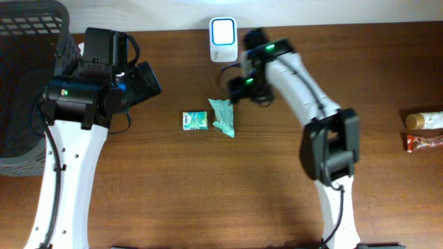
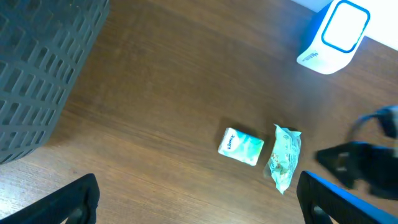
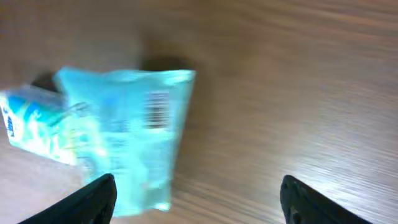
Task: Scan the item barcode
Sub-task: 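Grasp the mint-green wipes pack with the right gripper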
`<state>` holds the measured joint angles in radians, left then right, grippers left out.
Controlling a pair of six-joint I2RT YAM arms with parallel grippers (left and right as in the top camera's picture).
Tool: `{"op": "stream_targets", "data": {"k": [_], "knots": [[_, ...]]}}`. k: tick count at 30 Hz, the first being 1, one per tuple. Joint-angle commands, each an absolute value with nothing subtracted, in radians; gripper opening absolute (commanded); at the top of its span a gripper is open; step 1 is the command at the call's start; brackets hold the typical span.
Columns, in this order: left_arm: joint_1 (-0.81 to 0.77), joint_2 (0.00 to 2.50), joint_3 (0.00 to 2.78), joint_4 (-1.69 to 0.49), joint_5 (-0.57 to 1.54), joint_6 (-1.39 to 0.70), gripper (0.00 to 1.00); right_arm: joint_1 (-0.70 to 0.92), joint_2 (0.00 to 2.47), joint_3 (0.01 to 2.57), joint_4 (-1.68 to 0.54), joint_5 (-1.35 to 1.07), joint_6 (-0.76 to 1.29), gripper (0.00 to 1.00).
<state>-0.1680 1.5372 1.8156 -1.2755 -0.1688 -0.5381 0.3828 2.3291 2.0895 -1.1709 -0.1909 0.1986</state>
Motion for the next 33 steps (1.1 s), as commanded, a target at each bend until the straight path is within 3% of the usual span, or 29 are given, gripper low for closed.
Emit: {"op": "stream_targets", "data": {"k": [1,5,8,15,18,20,22,25,26,27,28,33], "knots": [[-0.167,1.534,1.818,-1.274,-0.17,-0.522,0.99,0.491,2.288,2.082,-1.15,-0.022,0.199,0.82],[-0.167,1.534,1.818,-1.274,-0.17,-0.522,0.99,0.591,2.313,2.075,-1.096,0.06,0.312,0.79],[-0.167,1.534,1.818,-1.274,-0.17,-0.522,0.99,0.623,2.332,2.073,-1.085,0.068,0.319,0.73],[-0.167,1.534,1.818,-1.274,-0.17,-0.522,0.99,0.65,2.397,2.068,-1.085,0.215,0.342,0.7],[-0.167,1.534,1.818,-1.274,-0.17,-0.522,0.99,0.651,2.423,2.068,-1.085,0.214,0.35,0.54],[-0.167,1.534,1.818,-1.274,-0.17,-0.522,0.99,0.651,2.427,2.068,-1.085,0.214,0.357,0.5],[-0.167,1.534,1.818,-1.274,-0.17,-0.522,0.99,0.651,2.427,2.068,-1.085,0.215,0.357,0.36],[-0.167,1.534,1.818,-1.274,-0.17,-0.522,0.99,0.636,2.42,2.09,-1.114,0.194,0.357,0.3],[-0.167,1.534,1.818,-1.274,-0.17,-0.522,0.99,0.613,2.418,2.123,-1.143,0.127,0.357,0.28],[-0.167,1.534,1.818,-1.274,-0.17,-0.522,0.99,0.579,2.416,2.161,-1.174,0.031,0.356,0.17],[-0.167,1.534,1.818,-1.274,-0.17,-0.522,0.99,0.551,2.416,2.183,-1.19,-0.052,0.344,0.13],[-0.167,1.534,1.818,-1.274,-0.17,-0.522,0.99,0.333,2.423,2.196,-1.262,-0.651,0.172,0.12]]}}
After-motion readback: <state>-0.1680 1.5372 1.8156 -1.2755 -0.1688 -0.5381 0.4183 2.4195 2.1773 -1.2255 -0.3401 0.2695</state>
